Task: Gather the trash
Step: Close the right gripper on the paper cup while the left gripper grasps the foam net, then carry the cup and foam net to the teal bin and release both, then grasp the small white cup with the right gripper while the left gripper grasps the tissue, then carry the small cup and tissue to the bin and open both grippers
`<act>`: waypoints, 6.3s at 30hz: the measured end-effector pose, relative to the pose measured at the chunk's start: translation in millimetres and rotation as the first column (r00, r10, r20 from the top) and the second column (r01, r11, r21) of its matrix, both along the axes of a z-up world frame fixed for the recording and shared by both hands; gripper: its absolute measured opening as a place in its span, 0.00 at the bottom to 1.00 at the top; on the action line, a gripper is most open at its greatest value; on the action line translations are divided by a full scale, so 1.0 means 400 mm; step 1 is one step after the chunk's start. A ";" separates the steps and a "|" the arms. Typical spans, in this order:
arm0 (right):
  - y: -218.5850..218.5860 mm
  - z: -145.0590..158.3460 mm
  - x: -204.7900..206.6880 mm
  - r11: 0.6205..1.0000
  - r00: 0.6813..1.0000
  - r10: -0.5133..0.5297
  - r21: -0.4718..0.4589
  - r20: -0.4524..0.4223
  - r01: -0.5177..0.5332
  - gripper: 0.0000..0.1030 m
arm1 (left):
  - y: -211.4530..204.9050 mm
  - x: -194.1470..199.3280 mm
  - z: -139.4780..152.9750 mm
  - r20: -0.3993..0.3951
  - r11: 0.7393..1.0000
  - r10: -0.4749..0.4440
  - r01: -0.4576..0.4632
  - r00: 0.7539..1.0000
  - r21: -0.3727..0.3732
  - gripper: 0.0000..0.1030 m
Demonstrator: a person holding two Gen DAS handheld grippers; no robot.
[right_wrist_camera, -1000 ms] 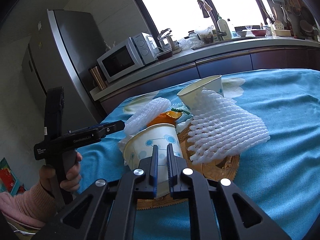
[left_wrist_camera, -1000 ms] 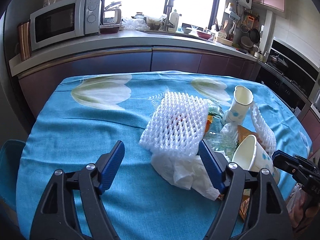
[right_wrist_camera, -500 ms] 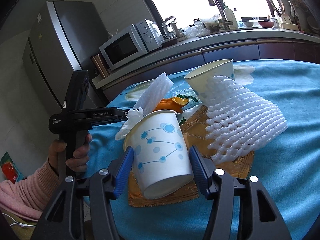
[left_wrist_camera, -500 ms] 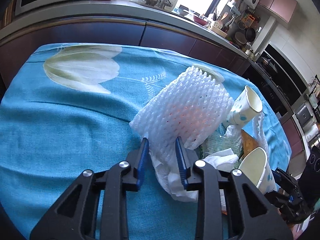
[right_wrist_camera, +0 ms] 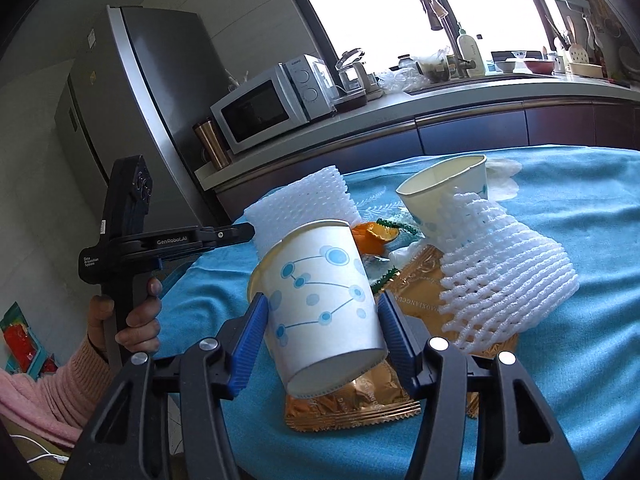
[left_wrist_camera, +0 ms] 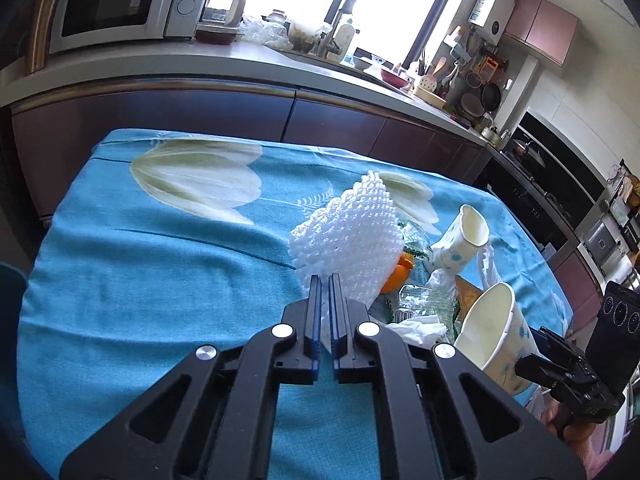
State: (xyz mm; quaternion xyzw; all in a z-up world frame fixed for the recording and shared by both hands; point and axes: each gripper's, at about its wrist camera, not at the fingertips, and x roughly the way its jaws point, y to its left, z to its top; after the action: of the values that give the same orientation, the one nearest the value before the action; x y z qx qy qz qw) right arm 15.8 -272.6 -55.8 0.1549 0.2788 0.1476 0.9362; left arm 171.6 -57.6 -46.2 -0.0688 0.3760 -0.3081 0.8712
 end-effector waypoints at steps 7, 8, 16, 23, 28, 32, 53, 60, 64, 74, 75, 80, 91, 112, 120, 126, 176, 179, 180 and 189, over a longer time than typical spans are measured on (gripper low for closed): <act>0.072 0.031 0.034 0.997 0.997 0.074 0.000 0.027 -0.074 0.53 | 0.130 -0.060 0.053 0.050 0.998 0.068 -0.067 0.996 -0.020 0.04; 0.086 0.035 0.041 0.996 0.996 0.089 0.002 0.029 -0.089 0.53 | 0.153 -0.069 0.060 0.056 0.997 0.080 -0.079 0.995 -0.020 0.04; 0.220 0.052 0.116 0.974 0.973 0.228 0.001 0.033 -0.228 0.53 | 0.372 -0.140 0.082 0.088 0.972 0.233 -0.232 0.968 -0.027 0.04; 0.399 0.060 0.209 0.925 0.925 0.379 -0.019 0.028 -0.379 0.53 | 0.582 -0.174 0.077 0.082 0.921 0.390 -0.389 0.917 -0.029 0.04; 0.541 0.064 0.276 0.883 0.884 0.468 -0.046 0.013 -0.467 0.53 | 0.715 -0.177 0.040 0.046 0.871 0.492 -0.491 0.870 -0.025 0.04; 0.653 0.057 0.344 0.847 0.849 0.528 -0.057 -0.022 -0.528 0.53 | 0.802 -0.164 -0.011 0.007 0.834 0.552 -0.552 0.834 -0.003 0.04; 1.021 -0.097 0.592 0.796 0.781 0.538 -0.114 -0.317 -0.595 0.55 | 0.939 -0.024 -0.258 -0.185 0.767 0.641 -0.634 0.745 0.099 0.04; 1.031 -0.105 0.600 0.811 0.793 0.516 -0.115 -0.325 -0.574 0.62 | 0.932 0.011 -0.302 -0.209 0.775 0.630 -0.620 0.748 0.119 0.09; 1.009 -0.106 0.591 0.822 0.804 0.509 -0.101 -0.307 -0.560 0.62 | 0.927 0.006 -0.301 -0.202 0.771 0.636 -0.626 0.745 0.117 0.14; 0.834 -0.017 0.469 0.832 0.833 0.531 -0.087 -0.158 -0.547 0.62 | 0.819 -0.109 -0.162 0.006 0.799 0.598 -0.597 0.801 0.071 0.53; 0.810 -0.005 0.454 0.836 0.838 0.527 -0.087 -0.142 -0.541 0.62 | 0.794 -0.118 -0.144 0.033 0.811 0.581 -0.582 0.813 0.070 0.55; 0.658 0.050 0.355 0.866 0.871 0.488 -0.089 -0.063 -0.492 0.62 | 0.667 -0.163 -0.073 0.120 0.884 0.457 -0.465 0.882 0.048 0.58; 0.245 0.087 0.178 0.985 0.992 0.126 -0.120 0.026 -0.122 0.62 | 0.238 -0.173 -0.054 0.073 0.997 0.062 -0.065 0.995 0.037 0.64; -0.178 0.009 0.229 0.964 0.965 -0.258 -0.086 -0.049 0.253 0.52 | -0.087 -0.085 -0.127 -0.113 0.989 -0.054 0.069 0.992 0.133 0.55; -0.207 -0.027 0.251 0.970 0.962 -0.242 -0.010 -0.128 0.243 0.31 | -0.107 -0.085 -0.128 -0.127 0.986 -0.085 0.101 0.988 0.130 0.20; -0.224 -0.029 0.231 0.969 0.965 -0.228 0.069 -0.133 0.239 0.09 | -0.098 -0.091 -0.119 -0.112 0.988 -0.086 0.099 0.990 0.115 0.10; 0.487 0.080 0.424 0.855 0.874 0.486 0.218 -0.016 -0.471 0.03 | 0.703 -0.179 0.031 0.050 0.857 0.511 -0.513 0.858 0.049 0.08; 0.555 0.077 0.452 0.838 0.854 0.519 0.210 -0.024 -0.503 0.03 | 0.756 -0.167 0.016 0.036 0.833 0.548 -0.549 0.836 0.065 0.07; 0.576 0.075 0.463 0.834 0.849 0.527 0.207 -0.028 -0.511 0.03 | 0.774 -0.163 0.009 0.030 0.825 0.560 -0.560 0.828 0.071 0.07; 0.744 0.029 0.549 0.814 0.813 0.572 0.195 -0.105 -0.548 0.03 | 0.870 -0.121 -0.070 -0.030 0.770 0.633 -0.625 0.774 0.128 0.08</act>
State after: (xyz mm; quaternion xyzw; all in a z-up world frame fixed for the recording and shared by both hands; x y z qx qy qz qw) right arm 235.5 24.9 -44.3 0.1494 0.3735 0.4256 0.8105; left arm 123.4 290.3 -74.2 -0.1530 0.3786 0.0250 0.9125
